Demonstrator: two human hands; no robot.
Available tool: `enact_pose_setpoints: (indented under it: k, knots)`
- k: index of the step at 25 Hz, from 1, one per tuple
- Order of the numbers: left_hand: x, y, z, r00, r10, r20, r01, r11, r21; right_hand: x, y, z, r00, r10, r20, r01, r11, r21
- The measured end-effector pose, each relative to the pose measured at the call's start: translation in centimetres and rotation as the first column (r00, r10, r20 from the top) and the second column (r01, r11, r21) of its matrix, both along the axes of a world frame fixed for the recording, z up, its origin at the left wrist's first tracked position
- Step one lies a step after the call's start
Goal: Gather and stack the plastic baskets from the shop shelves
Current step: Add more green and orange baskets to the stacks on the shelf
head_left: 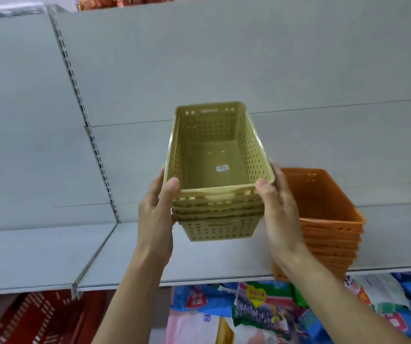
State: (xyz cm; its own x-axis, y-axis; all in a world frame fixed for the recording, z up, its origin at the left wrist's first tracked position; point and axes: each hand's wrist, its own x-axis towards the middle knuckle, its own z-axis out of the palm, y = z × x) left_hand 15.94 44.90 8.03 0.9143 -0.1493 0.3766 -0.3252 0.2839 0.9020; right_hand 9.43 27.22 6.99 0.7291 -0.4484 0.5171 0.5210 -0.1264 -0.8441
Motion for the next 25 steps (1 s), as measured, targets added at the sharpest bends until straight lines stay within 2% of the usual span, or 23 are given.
enact_pose_setpoints:
  k: [4,8,11,15,18,20,21,23,25]
  knots:
    - [-2.0,-3.8,4.6,0.981,-0.067,0.184,0.075,0.996,-0.040,-2.5,-4.1,4.9,0.983,-0.108,0.149,0.120,0.990,-0.070]
    - [-2.7,-9.3,6.8,0.949,-0.202,0.242,0.197,0.979,0.045,-5.3,-9.3,6.9,0.954,-0.212,0.210,0.228,0.972,-0.053]
    - [-2.2,-12.9,5.9,0.937,-0.306,0.171,0.302,0.952,0.049,-6.6,-11.9,6.1,0.948,-0.273,0.167,0.290,0.953,-0.091]
    - [-1.1,-15.5,2.9,0.930,-0.366,0.019,0.366,0.930,0.032,-6.9,-13.6,3.7,0.946,-0.322,0.028,0.324,0.942,-0.089]
    - [-0.6,-16.6,1.5,0.940,-0.322,-0.112,0.327,0.944,0.036,-6.2,-14.6,2.4,0.940,-0.333,-0.079,0.325,0.940,-0.100]
    - [0.0,-17.3,1.1,0.952,-0.260,-0.161,0.281,0.951,0.127,-5.5,-15.1,1.4,0.923,-0.334,-0.191,0.310,0.939,-0.146]
    - [0.2,-17.6,0.6,0.961,-0.241,-0.137,0.264,0.945,0.193,-5.3,-15.3,0.7,0.898,-0.358,-0.255,0.317,0.930,-0.186]
    - [-0.2,-17.8,-0.6,0.972,-0.231,0.041,0.204,0.920,0.335,-5.3,-15.7,-0.7,0.828,-0.488,-0.276,0.372,0.846,-0.382]
    - [-1.0,-17.9,-2.1,0.933,-0.208,0.292,0.035,0.864,0.503,-5.8,-15.8,-1.8,0.768,-0.622,-0.153,0.409,0.660,-0.630]
